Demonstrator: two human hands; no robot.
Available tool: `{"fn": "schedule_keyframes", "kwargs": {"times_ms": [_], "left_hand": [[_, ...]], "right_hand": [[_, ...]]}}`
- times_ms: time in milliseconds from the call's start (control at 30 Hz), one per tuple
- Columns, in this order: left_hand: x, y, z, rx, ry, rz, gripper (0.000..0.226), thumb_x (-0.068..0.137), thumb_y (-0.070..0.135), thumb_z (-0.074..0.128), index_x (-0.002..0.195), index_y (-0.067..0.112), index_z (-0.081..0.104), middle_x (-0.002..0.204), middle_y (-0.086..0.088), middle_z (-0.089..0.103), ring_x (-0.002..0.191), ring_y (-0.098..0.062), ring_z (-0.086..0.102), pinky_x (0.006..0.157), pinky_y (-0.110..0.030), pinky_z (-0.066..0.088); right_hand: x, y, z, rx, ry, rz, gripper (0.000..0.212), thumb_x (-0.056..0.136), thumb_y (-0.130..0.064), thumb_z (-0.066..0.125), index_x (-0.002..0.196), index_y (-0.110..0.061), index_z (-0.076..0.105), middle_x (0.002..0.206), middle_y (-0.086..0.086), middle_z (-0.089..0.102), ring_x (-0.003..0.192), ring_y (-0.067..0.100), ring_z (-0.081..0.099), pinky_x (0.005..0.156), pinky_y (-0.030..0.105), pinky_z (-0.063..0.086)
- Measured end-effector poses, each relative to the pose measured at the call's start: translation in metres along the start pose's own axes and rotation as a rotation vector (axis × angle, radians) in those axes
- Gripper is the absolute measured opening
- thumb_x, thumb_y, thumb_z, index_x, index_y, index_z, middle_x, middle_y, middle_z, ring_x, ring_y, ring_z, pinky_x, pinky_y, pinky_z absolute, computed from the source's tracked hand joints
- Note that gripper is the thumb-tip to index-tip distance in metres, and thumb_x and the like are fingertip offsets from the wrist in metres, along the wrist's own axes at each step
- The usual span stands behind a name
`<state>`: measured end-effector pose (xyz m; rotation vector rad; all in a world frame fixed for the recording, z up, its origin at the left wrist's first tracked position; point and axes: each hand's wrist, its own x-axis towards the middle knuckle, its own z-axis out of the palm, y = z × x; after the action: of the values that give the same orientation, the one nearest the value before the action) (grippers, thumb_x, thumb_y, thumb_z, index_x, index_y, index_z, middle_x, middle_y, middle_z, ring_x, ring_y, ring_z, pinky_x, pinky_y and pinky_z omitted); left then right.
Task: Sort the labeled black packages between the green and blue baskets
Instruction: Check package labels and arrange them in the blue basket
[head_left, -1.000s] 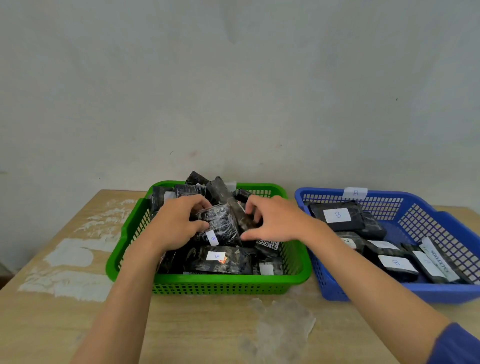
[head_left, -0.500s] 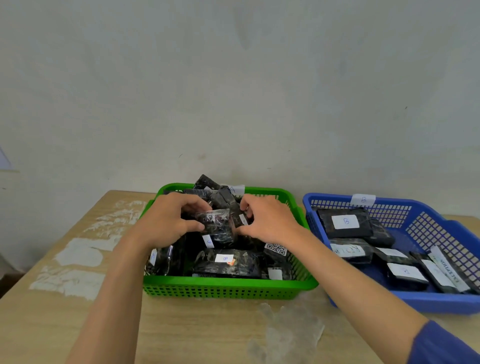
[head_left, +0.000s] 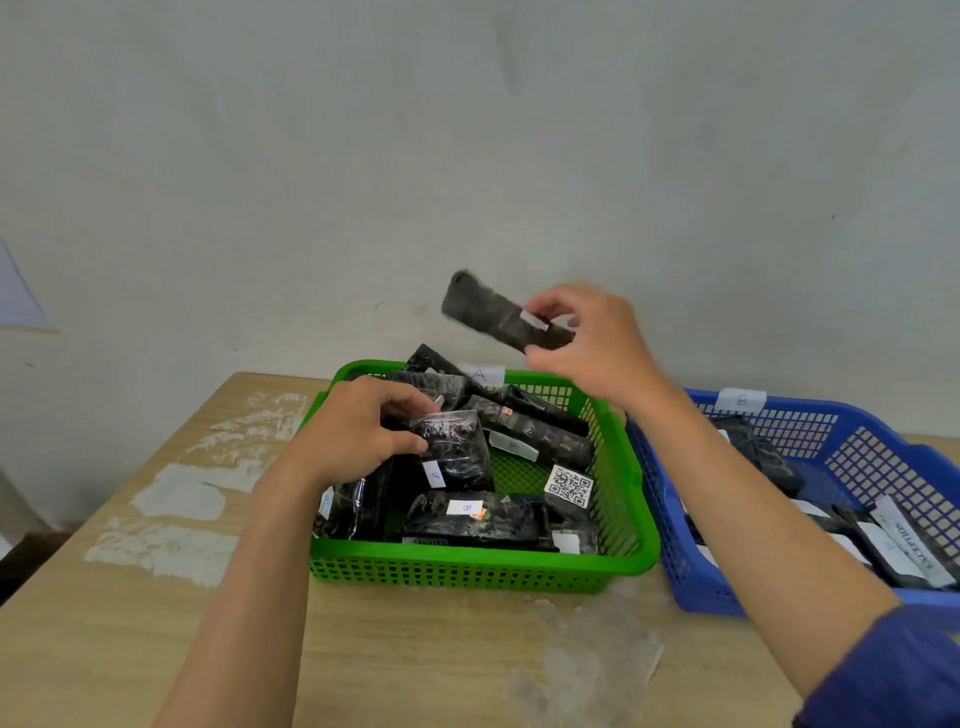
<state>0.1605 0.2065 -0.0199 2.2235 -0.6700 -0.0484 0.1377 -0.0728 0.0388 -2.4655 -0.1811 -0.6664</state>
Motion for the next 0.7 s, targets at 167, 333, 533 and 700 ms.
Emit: {"fn": "schedule_keyframes", "kwargs": {"times_ms": [167,333,533,700], "left_hand": [[0.001,-0.002,0.0,-0.002,-0.008,0.005,0.033,0.081,0.016,0.085,0.109,0.031,0.077,0.106,0.013,0.075,0.103,-0.005,0.069,0.099,-0.038,0.055],[0.001,-0.004,0.0,-0.019,0.002,0.016,0.034,0.082,0.015,0.085,0.11,0.031,0.076,0.107,0.011,0.075,0.104,-0.007,0.069,0.099,-0.039,0.055],[0.003,-0.004,0.001,-0.02,0.012,0.03,0.033,0.082,0.013,0.085,0.106,0.033,0.074,0.107,0.008,0.074,0.104,-0.008,0.067,0.091,-0.026,0.052],[0.001,-0.005,-0.001,-0.006,0.012,0.031,0.033,0.082,0.014,0.085,0.108,0.03,0.074,0.107,0.009,0.073,0.103,-0.004,0.065,0.088,-0.022,0.049]], "right_hand": [[-0.003,0.019,0.027,-0.332,-0.442,0.014,0.038,0.094,-0.017,0.067,0.132,-0.015,0.064,0.123,0.009,0.07,0.111,0.031,0.064,0.093,0.038,0.051],[-0.025,0.031,0.035,-0.294,-0.159,-0.048,0.03,0.093,-0.025,0.072,0.122,-0.024,0.067,0.12,-0.005,0.069,0.114,0.018,0.059,0.097,0.043,0.05],[-0.049,0.024,0.045,-0.802,-0.408,-0.035,0.049,0.076,-0.058,0.081,0.107,-0.026,0.062,0.102,-0.005,0.059,0.096,0.023,0.063,0.06,0.034,0.041],[-0.046,0.025,0.051,-0.732,-0.407,0.125,0.039,0.082,-0.039,0.085,0.103,-0.015,0.064,0.104,0.005,0.062,0.089,0.028,0.062,0.07,0.04,0.056]]}}
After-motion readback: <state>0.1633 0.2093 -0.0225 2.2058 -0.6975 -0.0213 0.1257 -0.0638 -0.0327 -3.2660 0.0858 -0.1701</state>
